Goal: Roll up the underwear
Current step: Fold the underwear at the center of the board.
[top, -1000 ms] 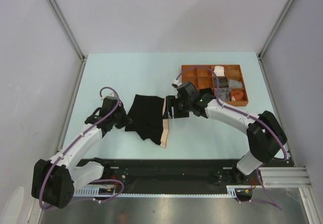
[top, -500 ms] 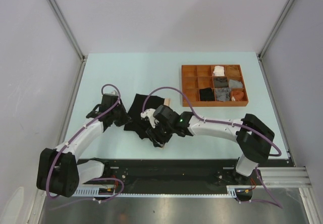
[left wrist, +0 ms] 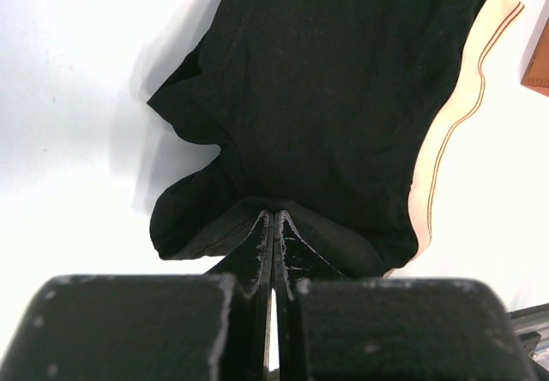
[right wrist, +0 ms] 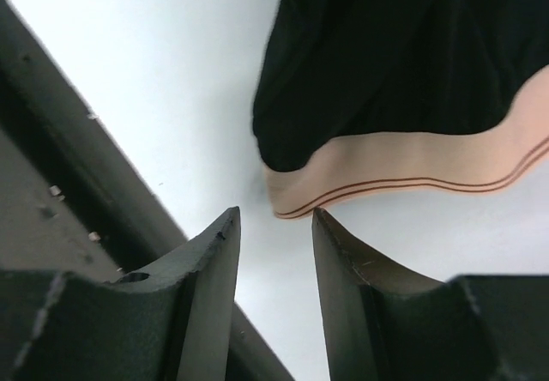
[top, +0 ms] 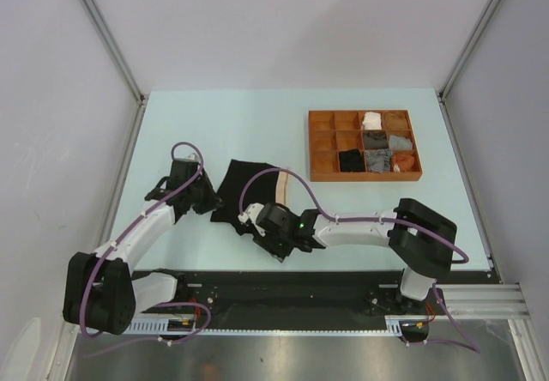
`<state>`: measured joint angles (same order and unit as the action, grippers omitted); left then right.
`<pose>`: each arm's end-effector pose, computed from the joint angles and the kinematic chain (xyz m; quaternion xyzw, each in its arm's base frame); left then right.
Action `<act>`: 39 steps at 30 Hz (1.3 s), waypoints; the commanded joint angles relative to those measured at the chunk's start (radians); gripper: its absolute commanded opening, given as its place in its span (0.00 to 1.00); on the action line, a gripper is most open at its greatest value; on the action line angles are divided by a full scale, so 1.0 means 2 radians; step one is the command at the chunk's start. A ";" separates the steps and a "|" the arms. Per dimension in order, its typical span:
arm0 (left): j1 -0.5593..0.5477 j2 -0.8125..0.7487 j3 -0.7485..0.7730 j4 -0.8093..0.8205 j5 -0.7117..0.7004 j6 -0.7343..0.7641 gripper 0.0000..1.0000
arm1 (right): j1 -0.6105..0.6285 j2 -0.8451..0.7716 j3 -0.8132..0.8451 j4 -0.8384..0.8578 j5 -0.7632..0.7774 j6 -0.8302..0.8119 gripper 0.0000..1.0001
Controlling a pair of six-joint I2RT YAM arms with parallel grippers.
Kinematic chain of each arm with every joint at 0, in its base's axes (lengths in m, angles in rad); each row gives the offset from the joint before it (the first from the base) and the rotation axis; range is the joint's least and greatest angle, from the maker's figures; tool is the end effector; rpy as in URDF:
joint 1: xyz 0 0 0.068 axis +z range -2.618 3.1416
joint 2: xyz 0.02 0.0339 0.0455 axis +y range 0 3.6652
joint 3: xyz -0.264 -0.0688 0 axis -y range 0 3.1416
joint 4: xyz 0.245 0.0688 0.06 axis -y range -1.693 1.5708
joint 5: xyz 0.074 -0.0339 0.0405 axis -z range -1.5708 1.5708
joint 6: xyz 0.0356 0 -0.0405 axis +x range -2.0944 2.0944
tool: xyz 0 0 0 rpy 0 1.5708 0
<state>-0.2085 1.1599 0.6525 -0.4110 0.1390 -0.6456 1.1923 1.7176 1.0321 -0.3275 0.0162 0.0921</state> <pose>0.2183 -0.0512 0.2021 -0.1832 0.9273 -0.1923 0.2637 0.1278 0.3197 0.1730 -0.5007 0.8207 0.1586 0.2251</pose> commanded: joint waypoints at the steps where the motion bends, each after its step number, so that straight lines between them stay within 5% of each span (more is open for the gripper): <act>1: 0.006 -0.002 0.022 0.011 0.009 0.012 0.00 | 0.010 0.006 -0.005 0.050 0.055 -0.007 0.43; 14: 0.006 -0.001 0.023 0.011 0.016 0.014 0.00 | 0.023 0.041 -0.020 0.079 0.082 -0.022 0.34; 19: 0.006 -0.005 0.022 0.010 0.019 0.021 0.00 | 0.023 0.047 -0.021 0.079 0.098 -0.022 0.00; 31: 0.006 -0.065 0.025 -0.055 -0.014 0.041 0.00 | 0.033 -0.117 -0.003 -0.052 0.044 -0.008 0.00; 39: 0.006 -0.091 0.056 -0.091 0.000 0.049 0.00 | 0.025 -0.129 0.051 -0.122 0.075 -0.007 0.00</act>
<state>-0.2062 0.9897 0.6800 -0.5690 0.1352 -0.5838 1.2613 1.4742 1.0660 -0.4648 0.1230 0.0765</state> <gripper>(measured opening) 0.003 0.017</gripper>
